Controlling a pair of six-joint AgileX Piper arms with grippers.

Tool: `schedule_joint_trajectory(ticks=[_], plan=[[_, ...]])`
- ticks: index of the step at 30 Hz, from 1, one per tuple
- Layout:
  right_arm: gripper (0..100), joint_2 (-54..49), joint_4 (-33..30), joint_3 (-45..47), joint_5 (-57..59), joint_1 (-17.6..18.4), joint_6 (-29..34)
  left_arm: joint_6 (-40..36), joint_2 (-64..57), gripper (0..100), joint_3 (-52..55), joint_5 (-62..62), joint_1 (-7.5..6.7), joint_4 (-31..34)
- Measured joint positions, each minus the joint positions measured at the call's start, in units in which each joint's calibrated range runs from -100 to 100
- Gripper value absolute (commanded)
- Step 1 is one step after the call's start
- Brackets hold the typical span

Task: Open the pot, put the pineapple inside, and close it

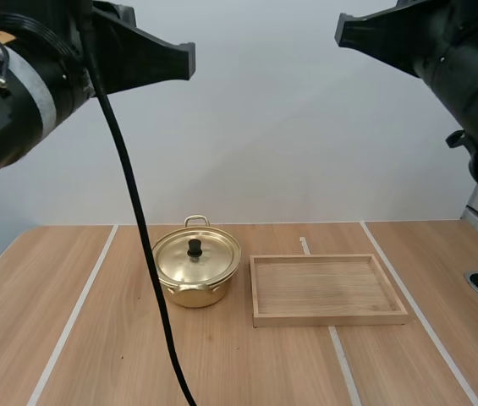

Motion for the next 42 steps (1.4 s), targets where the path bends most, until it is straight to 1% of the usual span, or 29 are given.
schedule_joint_trajectory(ticks=[1,2,3,5,6,7,10,12,18,22,24,30,42], plan=[[0,-0.7,0.0,0.0,0.0,0.0,0.0,-0.5,-1.2,0,0.0,0.0,0.00,0.0],[0,-5.3,0.0,2.2,-0.2,0.0,0.0,-0.9,-2.0,0,0.0,0.0,0.00,0.0],[0,-9.3,0.0,7.9,-0.2,0.0,0.0,-4.2,-7.0,0,0.0,2.1,0.00,1.5],[0,-12.8,0.0,12.1,-0.2,0.0,0.0,-8.5,-10.7,0,0.0,4.3,0.05,4.7],[0,-13.7,0.0,13.3,-0.3,0.0,0.0,-11.8,-13.7,0,0.7,4.6,0.11,7.6],[0,-15.7,0.0,15.9,-0.8,0.0,0.0,-13.4,-14.9,0,1.6,4.8,0.11,9.2],[0,-19.0,0.0,19.6,-3.3,0.0,0.0,-18.2,-17.7,0,5.5,7.0,0.11,14.1],[0,-20.5,0.0,20.9,-5.5,0.0,0.0,-19.6,-19.5,0,8.9,8.4,0.30,16.4],[0,-22.1,0.0,23.5,-8.0,0.0,0.0,-20.6,-24.9,0,17.0,9.7,1.46,19.3],[0,-22.1,0.0,25.6,-8.0,0.0,0.0,-20.6,-26.0,0,20.7,9.7,2.00,20.3],[0,-22.1,0.0,28.1,-7.4,0.0,0.0,-20.6,-26.1,0,22.4,9.8,2.27,21.0],[0,-22.1,0.0,32.7,-3.5,0.0,0.0,-20.6,-26.1,0,25.9,9.8,2.34,22.1],[0,-22.1,0.0,40.5,-2.6,0.0,0.0,-20.6,-26.1,0,31.7,10.0,2.34,26.7]])
